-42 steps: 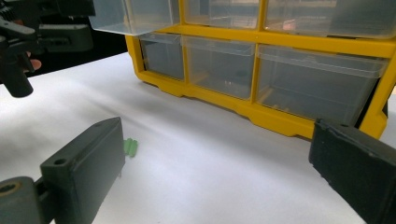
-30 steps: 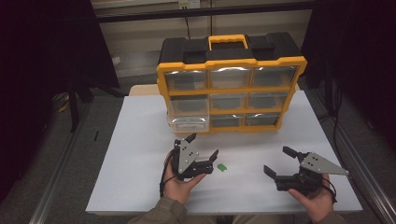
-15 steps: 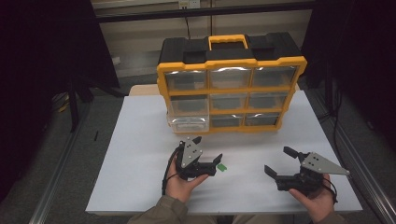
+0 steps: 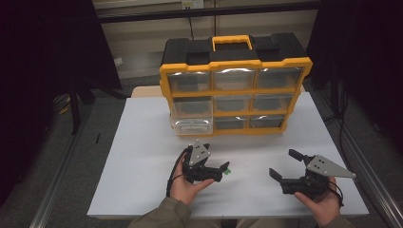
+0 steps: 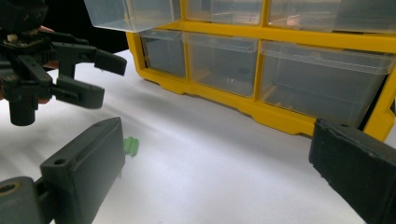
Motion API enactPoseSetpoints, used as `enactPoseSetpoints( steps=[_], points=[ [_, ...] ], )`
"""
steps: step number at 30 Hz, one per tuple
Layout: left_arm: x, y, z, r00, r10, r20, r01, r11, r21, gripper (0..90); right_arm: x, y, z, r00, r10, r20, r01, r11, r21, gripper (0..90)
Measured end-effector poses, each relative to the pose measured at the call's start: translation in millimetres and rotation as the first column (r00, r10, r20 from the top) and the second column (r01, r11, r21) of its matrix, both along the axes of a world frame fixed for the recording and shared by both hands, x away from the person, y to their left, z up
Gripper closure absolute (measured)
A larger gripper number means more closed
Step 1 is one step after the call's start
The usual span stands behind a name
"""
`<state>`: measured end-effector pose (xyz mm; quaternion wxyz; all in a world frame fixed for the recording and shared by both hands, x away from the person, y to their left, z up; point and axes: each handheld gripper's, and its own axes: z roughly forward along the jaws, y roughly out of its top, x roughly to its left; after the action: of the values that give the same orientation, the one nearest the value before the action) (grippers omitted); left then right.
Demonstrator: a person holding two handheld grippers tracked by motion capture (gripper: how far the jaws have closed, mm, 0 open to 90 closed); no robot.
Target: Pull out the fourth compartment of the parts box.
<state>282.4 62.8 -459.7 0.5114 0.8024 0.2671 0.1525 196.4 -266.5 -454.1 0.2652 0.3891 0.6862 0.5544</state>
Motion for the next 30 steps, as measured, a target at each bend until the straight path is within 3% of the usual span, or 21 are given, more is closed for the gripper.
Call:
enactPoseSetpoints(
  steps=[5, 9, 12, 13, 18, 20, 22, 23, 24, 27, 28, 29, 30],
  points=[
    [1.4, -3.2, -4.8, 0.9987, -0.024, -0.045, 0.025, 0.9993, 0.029, 10.2, 0.2, 0.2, 0.4, 1.0, -0.001, 0.003, 0.001, 1.0, -0.007, 3.5],
    [3.1, -3.5, -6.5, 0.9965, -0.037, -0.075, 0.043, 0.9959, 0.08, 11.4, -0.1, 0.3, -0.7, 1.0, 0.004, -0.001, -0.004, 1.0, -0.013, 3.5],
    [4.0, -6.1, -9.0, 0.9932, -0.051, -0.104, 0.061, 0.9944, 0.086, 12.5, -0.7, -0.7, -0.4, 1.0, 0.0, -0.006, 0.0, 1.0, -0.004, 3.5],
    [4.3, -6.5, -9.4, 0.9928, -0.055, -0.107, 0.066, 0.9919, 0.108, 12.7, -0.6, -1.3, -0.4, 1.0, -0.001, -0.004, 0.001, 1.0, -0.007, 3.5],
    [4.0, -7.7, -12.8, 0.9875, -0.033, -0.154, 0.057, 0.9863, 0.155, 14.0, 0.4, -0.7, -1.0, 1.0, 0.003, -0.004, -0.003, 1.0, -0.006, 3.5],
    [4.0, -8.0, -14.5, 0.9866, -0.034, -0.16, 0.058, 0.9868, 0.151, 15.4, 1.2, 0.0, -1.1, 1.0, 0.002, -0.002, -0.002, 1.0, -0.008, 3.5],
    [2.8, -9.0, -13.4, 0.9869, -0.004, -0.161, 0.035, 0.9809, 0.191, 16.9, 2.3, 0.4, -1.5, 1.0, 0.007, -0.004, -0.007, 1.0, -0.008, 3.5],
    [3.9, -8.7, -14.6, 0.985, -0.029, -0.17, 0.06, 0.9818, 0.18, 19.1, 2.7, 0.3, -1.6, 0.9999, 0.009, -0.007, -0.009, 1.0, -0.01, 3.5],
    [3.7, -8.1, -12.8, 0.9837, -0.023, -0.178, 0.06, 0.976, 0.209, 20.7, 3.4, 0.8, -1.9, 0.9999, 0.01, -0.007, -0.01, 1.0, -0.009, 3.5],
    [3.9, -9.7, -12.4, 0.9762, -0.021, -0.216, 0.069, 0.9732, 0.219, 26.0, 4.6, 1.8, -2.3, 0.9999, 0.015, -0.006, -0.015, 1.0, -0.009, 3.5],
    [3.9, -10.6, -13.8, 0.9754, -0.022, -0.219, 0.067, 0.978, 0.198, 27.3, 4.8, 2.0, -2.3, 0.9998, 0.017, -0.007, -0.017, 1.0, -0.009, 3.5],
    [3.4, -10.7, -12.2, 0.9721, -0.016, -0.234, 0.07, 0.9721, 0.224, 30.0, 4.9, 2.2, -2.3, 0.9999, 0.016, -0.006, -0.016, 1.0, -0.01, 3.5],
    [3.7, -12.0, -13.9, 0.9728, -0.017, -0.231, 0.066, 0.9766, 0.205, 31.8, 5.0, 2.3, -2.3, 0.9999, 0.016, -0.004, -0.016, 1.0, -0.012, 3.5]
  ],
)
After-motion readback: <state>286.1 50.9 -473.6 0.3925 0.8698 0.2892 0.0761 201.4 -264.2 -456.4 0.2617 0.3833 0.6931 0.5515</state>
